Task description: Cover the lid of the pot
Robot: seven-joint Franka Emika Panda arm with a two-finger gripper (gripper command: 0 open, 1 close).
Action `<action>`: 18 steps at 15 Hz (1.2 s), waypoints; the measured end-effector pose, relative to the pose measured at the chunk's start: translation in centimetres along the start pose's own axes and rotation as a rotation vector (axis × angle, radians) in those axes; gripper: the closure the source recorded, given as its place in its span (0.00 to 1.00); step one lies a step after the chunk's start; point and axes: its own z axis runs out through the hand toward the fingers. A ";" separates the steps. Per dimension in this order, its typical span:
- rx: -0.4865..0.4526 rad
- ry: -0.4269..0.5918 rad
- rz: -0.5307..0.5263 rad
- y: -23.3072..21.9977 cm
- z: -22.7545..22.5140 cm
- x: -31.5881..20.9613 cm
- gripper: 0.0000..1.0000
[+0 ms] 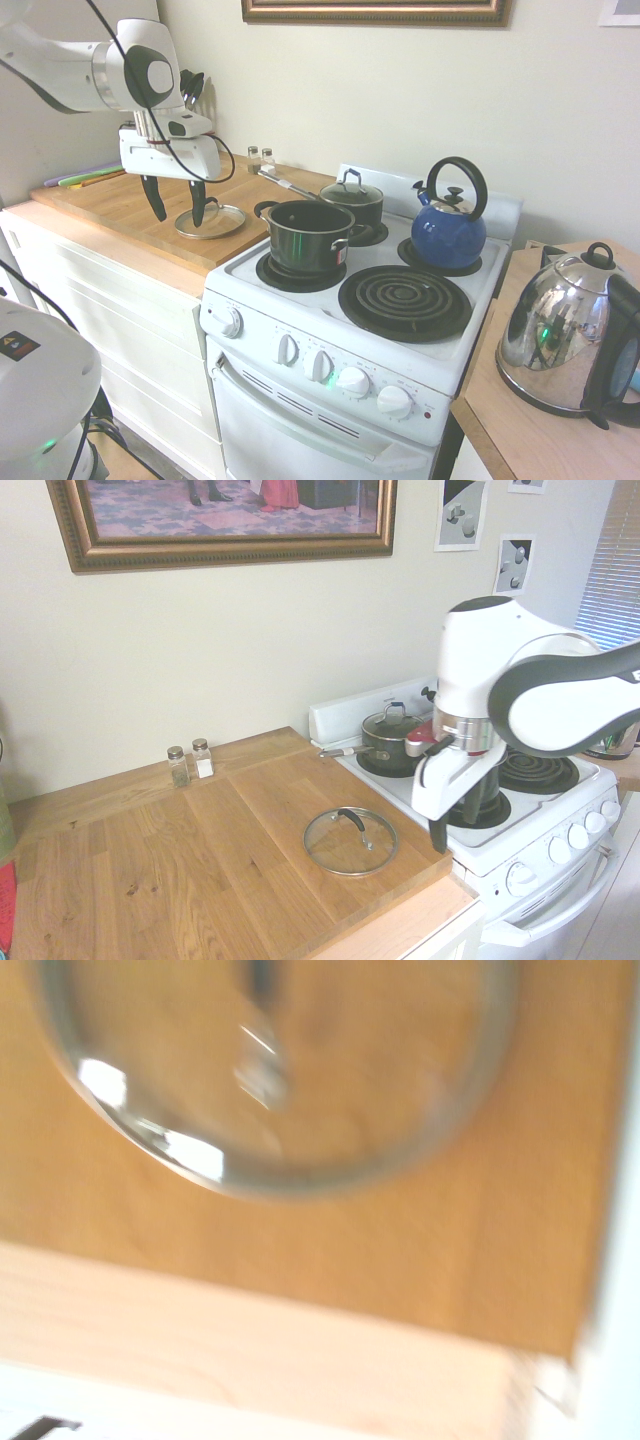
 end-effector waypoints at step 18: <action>0.035 -0.007 -0.051 -13.4 2.0 8.3 0.00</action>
